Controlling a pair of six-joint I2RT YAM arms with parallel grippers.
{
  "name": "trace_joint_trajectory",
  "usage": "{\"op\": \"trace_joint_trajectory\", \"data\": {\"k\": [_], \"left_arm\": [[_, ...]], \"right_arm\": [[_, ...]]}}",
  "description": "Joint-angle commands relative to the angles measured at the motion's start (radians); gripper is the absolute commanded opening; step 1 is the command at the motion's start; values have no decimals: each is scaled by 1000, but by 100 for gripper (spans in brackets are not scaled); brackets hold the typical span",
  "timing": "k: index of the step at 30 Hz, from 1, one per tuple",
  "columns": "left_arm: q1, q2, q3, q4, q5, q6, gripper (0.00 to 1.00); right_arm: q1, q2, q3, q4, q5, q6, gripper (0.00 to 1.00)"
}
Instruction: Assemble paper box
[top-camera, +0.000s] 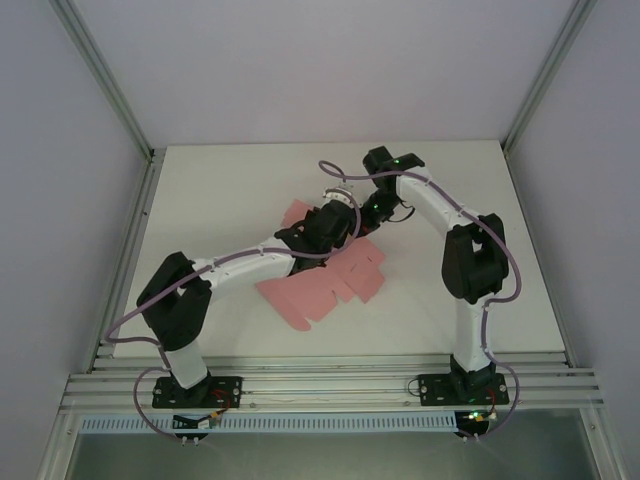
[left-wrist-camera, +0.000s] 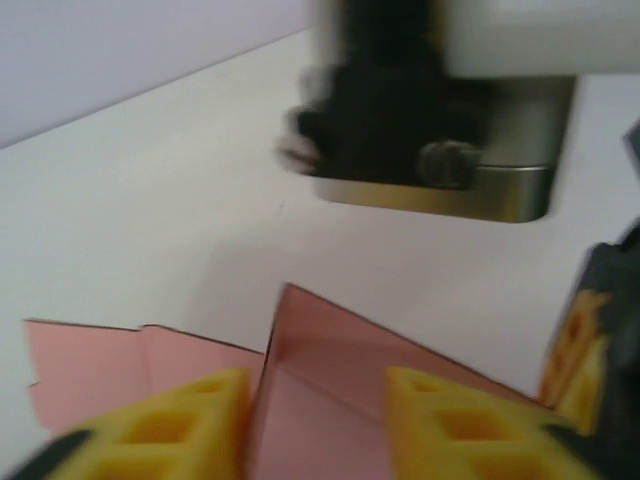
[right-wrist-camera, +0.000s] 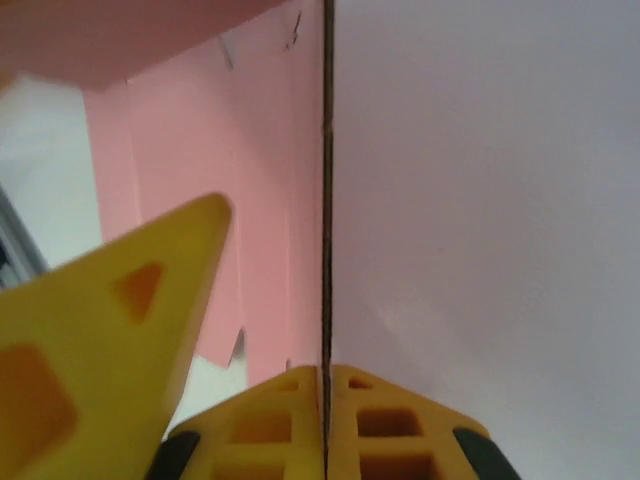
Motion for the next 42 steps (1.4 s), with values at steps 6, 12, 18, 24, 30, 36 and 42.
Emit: {"op": "trace_joint_trajectory", "data": {"k": [6, 12, 18, 24, 30, 36, 42], "left_arm": [[145, -389, -179, -63, 193, -15, 100], [581, -510, -333, -55, 851, -178, 100], [756, -257, -364, 191, 1399, -234, 97], [773, -89, -351, 451, 1570, -319, 66], [772, -2, -338, 539, 1633, -355, 46], [773, -20, -426, 738, 1679, -433, 44], [770, -6, -400, 644, 1681, -387, 42]], "right_arm": [[-48, -61, -14, 34, -99, -138, 0], [-100, -115, -72, 39, -184, -292, 0], [-148, -105, -61, -48, -322, -447, 0], [-165, -73, -33, -62, -333, -436, 0], [-177, -60, -33, -61, -353, -434, 0], [-193, -50, -19, -49, -351, -408, 0], [-197, -45, -6, -73, -385, -438, 0]]}}
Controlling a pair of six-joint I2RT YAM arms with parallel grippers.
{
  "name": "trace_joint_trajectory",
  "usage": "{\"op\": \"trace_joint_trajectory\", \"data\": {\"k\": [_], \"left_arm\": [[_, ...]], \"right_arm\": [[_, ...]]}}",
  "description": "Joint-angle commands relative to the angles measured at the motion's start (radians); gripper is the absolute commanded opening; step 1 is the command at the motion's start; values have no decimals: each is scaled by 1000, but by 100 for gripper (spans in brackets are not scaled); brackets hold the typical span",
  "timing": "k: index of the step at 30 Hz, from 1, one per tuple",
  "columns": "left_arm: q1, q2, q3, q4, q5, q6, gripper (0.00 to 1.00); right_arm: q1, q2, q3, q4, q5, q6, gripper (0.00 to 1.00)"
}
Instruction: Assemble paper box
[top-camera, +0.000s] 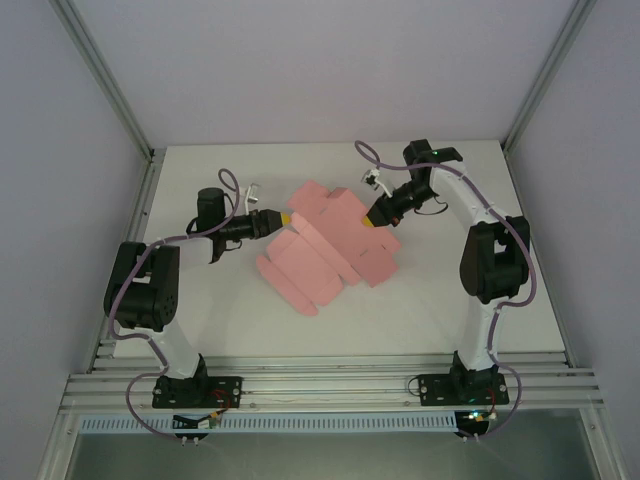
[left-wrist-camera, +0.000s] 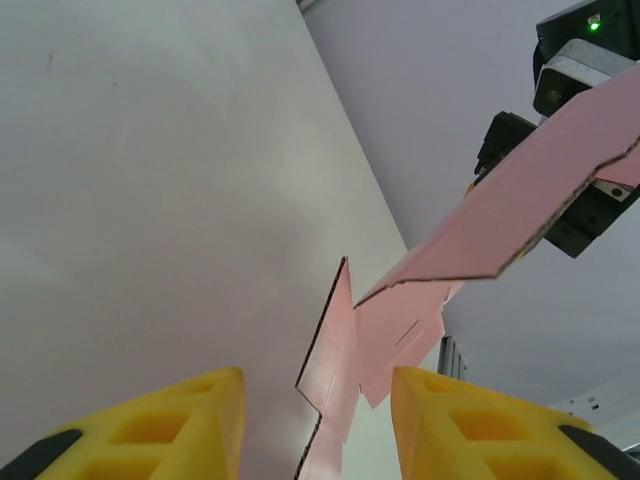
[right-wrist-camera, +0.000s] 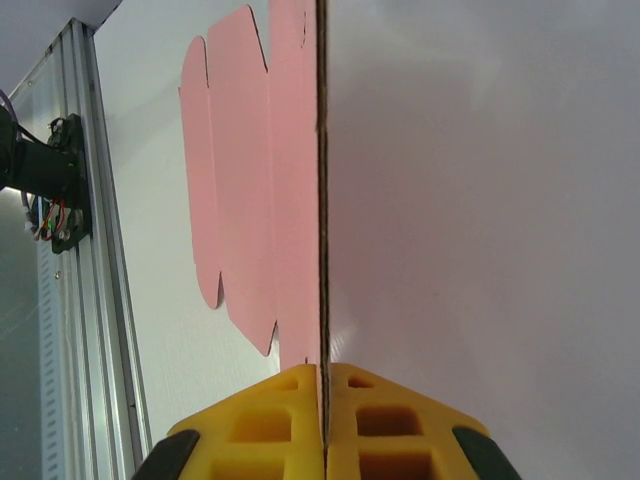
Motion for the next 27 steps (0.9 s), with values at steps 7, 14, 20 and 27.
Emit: {"op": "trace_joint_trajectory", "data": {"k": [7, 14, 20, 27], "left_arm": [[-14, 15, 104, -113, 23, 101, 37], [-67, 33, 182, -337, 12, 264, 17], [-67, -28, 125, -340, -41, 286, 0], [-86, -89, 49, -301, -105, 317, 0]], "right_arm": [[-4, 14, 38, -59, -99, -65, 0], [-3, 35, 52, -46, -85, -34, 0], [-5, 30, 43, -3, -69, 22, 0], [-31, 71, 56, 44, -120, 184, 0]]}}
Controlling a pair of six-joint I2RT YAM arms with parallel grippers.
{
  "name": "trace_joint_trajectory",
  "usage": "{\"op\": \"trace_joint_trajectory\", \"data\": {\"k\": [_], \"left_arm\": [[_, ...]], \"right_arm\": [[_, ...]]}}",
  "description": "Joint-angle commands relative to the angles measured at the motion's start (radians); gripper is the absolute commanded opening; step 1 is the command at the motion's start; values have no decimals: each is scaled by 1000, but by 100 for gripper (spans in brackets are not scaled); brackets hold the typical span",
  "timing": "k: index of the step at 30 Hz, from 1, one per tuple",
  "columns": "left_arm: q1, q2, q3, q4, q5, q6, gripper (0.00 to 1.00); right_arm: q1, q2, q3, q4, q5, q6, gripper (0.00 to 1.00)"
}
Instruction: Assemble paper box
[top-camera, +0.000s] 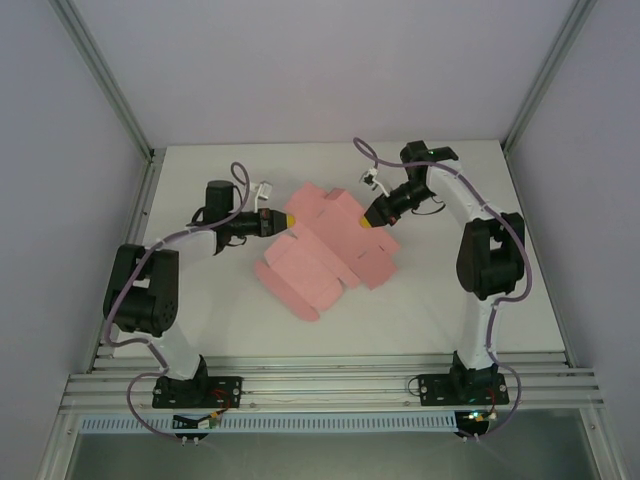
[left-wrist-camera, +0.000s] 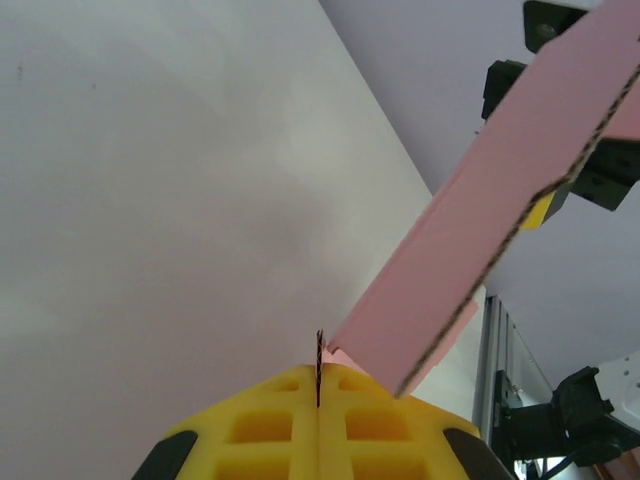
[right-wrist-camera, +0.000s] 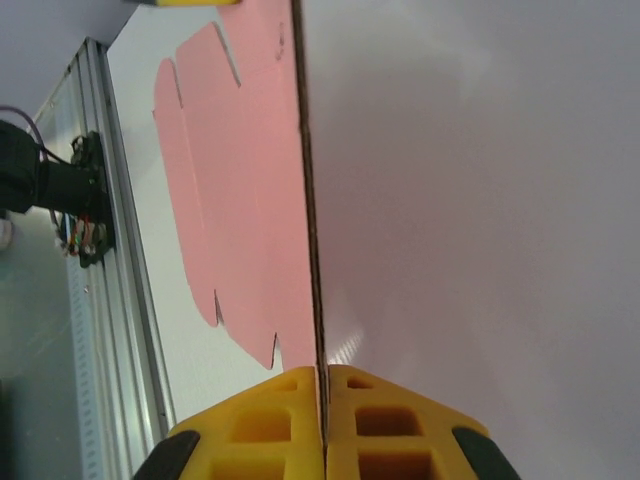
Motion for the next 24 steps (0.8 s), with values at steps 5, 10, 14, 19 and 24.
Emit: {"op": "trace_joint_trajectory", "data": {"k": [5, 10, 14, 19, 24], "left_arm": [[-49, -143, -131, 100, -99, 33, 0], [-48, -213, -198, 189, -134, -3, 0], [-65, -213, -178, 125, -141, 24, 0], [-241, -263, -58, -202, -428, 295, 0], [-441, -269, 51, -366, -763, 522, 0]], "right_arm": [[-69, 68, 41, 66, -166, 211, 0], [-82, 56, -4, 99, -188, 232, 0], [-82, 51, 2, 92, -206, 231, 0], [-76, 43, 19, 73, -198, 221, 0], [-61, 15, -4, 115, -161, 268, 0]]}}
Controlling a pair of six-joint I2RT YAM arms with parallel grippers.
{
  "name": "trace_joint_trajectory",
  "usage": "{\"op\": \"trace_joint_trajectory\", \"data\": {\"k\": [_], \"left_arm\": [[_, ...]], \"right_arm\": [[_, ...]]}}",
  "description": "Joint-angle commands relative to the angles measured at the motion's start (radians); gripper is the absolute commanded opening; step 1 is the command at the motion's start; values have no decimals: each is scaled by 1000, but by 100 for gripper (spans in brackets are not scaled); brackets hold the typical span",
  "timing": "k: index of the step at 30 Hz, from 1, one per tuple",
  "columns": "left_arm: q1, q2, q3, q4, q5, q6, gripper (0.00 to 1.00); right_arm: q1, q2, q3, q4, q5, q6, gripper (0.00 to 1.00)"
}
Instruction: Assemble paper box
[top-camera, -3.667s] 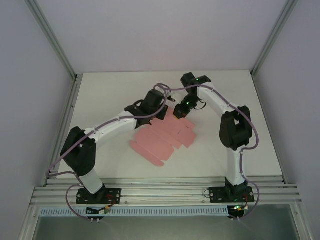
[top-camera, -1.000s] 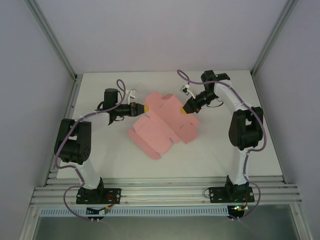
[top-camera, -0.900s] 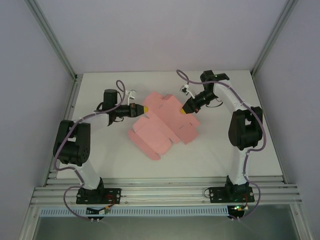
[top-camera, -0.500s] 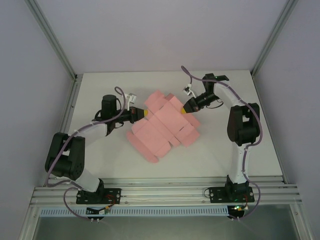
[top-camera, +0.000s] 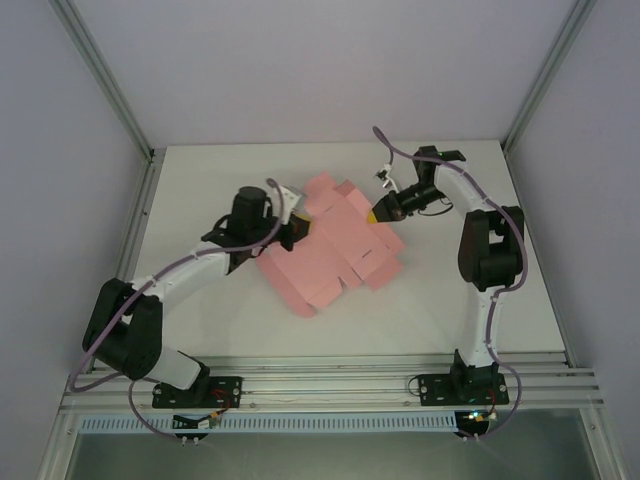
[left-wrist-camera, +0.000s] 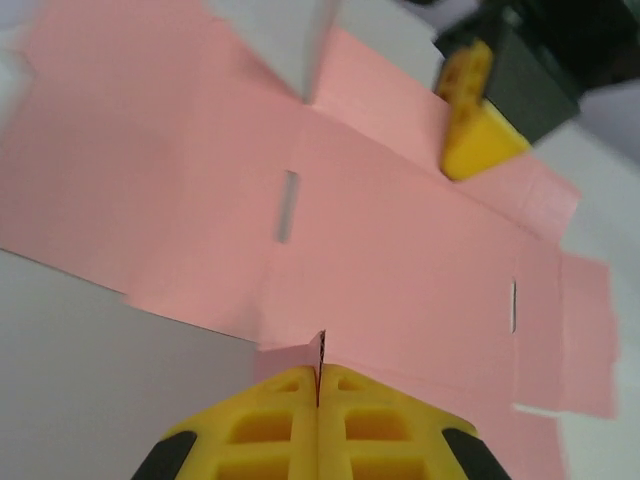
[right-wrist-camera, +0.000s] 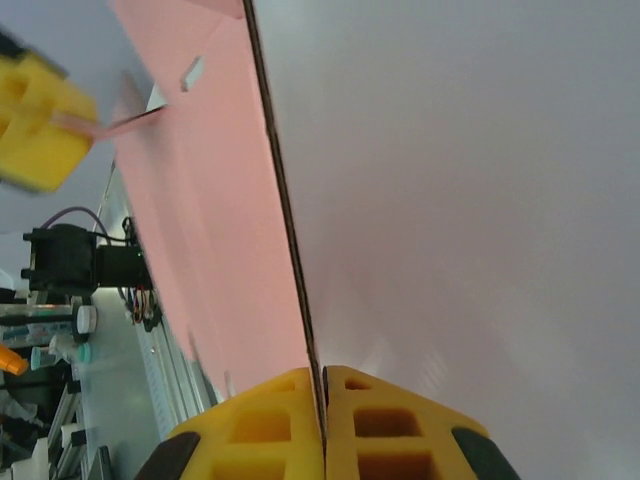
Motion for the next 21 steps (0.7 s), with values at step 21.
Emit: {"op": "trace_joint_trajectory", "data": {"k": [21], "left_arm": [[-422, 180, 95, -150, -759, 379, 22]], "right_arm": [[82, -155, -32, 81, 104, 13, 0]]}}
